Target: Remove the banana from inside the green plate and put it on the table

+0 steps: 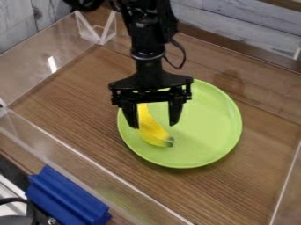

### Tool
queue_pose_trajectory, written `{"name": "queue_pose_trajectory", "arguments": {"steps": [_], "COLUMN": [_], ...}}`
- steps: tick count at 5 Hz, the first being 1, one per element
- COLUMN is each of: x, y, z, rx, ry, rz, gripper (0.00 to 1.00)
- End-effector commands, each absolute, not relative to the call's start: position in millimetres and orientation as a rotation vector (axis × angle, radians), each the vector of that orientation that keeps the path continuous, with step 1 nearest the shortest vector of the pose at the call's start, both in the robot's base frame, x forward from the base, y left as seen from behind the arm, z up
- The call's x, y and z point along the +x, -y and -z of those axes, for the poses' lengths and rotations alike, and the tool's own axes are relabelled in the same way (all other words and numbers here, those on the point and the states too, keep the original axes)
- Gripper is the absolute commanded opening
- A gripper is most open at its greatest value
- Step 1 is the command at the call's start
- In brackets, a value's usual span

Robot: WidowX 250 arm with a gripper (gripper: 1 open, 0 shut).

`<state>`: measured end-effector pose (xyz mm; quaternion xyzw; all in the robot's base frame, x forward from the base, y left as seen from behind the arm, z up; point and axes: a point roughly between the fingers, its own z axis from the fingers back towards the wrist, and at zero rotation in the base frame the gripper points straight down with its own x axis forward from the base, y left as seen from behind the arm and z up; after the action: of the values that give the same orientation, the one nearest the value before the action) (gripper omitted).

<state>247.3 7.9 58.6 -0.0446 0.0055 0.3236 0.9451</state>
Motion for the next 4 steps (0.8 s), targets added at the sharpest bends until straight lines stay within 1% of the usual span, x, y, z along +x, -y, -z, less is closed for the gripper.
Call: {"name": "queue_pose_trajectory", "arguments": {"steps": [1, 3, 4], "x": [253.6, 257.7, 258.6], "y": [-12.4, -13.4, -13.3], "z": [-67.6, -73.1, -71.6], "rx": [-0.093, -0.083, -0.079], "ry": [0.019, 0.014, 0.007], "rz": [-0.65, -0.615, -0.616], "gripper": [1.0, 1.0, 1.0]}}
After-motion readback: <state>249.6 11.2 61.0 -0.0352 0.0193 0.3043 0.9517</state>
